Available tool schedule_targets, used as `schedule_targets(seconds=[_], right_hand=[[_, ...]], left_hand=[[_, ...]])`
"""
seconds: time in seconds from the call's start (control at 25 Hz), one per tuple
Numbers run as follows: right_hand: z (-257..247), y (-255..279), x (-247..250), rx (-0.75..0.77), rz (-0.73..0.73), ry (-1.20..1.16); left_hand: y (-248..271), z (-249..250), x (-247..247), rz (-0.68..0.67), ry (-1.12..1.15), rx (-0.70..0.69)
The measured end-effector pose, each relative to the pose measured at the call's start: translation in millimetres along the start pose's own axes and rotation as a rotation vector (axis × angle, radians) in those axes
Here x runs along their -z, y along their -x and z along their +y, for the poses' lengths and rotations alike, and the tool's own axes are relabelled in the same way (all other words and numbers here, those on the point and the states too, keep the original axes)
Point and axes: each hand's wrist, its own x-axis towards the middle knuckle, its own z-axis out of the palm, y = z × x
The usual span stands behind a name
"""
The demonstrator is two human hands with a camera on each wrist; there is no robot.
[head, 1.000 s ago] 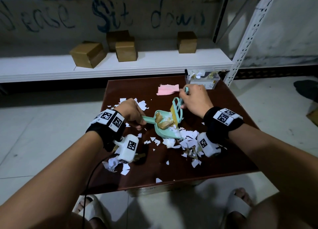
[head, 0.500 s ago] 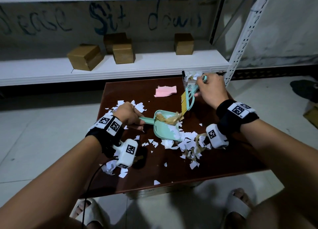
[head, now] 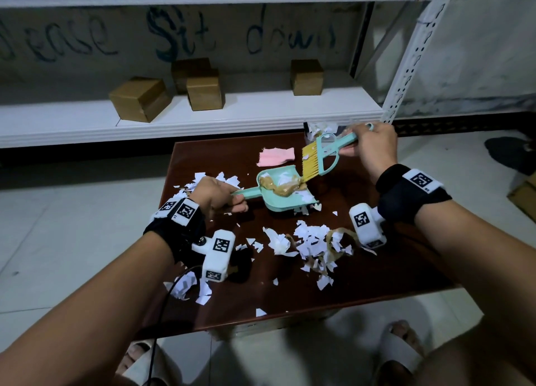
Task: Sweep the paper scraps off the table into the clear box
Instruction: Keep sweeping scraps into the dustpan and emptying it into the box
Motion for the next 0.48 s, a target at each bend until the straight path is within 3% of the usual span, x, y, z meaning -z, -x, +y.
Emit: schedule_targets(seconds=[0.24,0.48], right_hand=[[-3.8,-2.4,8.8,-0.09,0.087,-0.221],[-1.8,-11.0,17.1,-0.107,0.08,-0.208]], left_hand=[[0.5,-0.4,0.1,-0.023,0.063,-0.033],[1.4,2.2,2.9,0.045,0.124,-0.014]])
